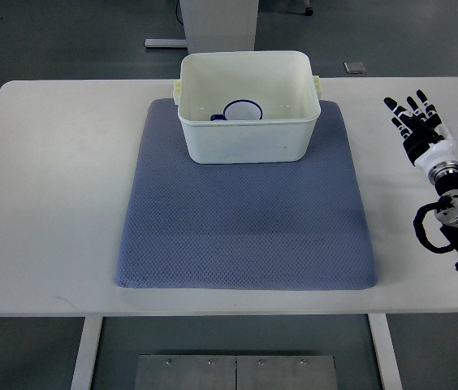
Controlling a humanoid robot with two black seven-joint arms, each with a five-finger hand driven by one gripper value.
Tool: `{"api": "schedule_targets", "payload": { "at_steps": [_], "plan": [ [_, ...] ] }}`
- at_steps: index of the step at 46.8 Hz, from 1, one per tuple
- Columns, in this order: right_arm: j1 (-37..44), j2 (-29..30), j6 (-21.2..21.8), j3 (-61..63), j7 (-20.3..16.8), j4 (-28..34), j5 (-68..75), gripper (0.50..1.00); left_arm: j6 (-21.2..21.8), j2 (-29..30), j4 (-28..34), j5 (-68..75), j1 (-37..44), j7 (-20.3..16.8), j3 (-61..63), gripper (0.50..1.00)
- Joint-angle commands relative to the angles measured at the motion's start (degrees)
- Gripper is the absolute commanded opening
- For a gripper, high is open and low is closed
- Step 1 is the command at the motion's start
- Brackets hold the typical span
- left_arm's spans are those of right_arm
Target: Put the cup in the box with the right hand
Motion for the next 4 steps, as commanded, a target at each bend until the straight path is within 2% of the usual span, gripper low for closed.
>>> {"api": "schedule_targets", "payload": {
  "at_steps": [1, 4],
  "plan": [
    [0.0, 0.3, 0.0, -0.2, 0.0, 0.0, -0.1, 1.000, 0.0, 0.0, 0.0, 0.0, 0.0, 0.0, 0.0, 1.000],
    [0.0, 0.3, 0.0, -0.3, 0.0, 0.0, -0.1, 1.000, 0.0, 0.0, 0.0, 0.0, 0.0, 0.0, 0.0, 1.000]
  ]
}}
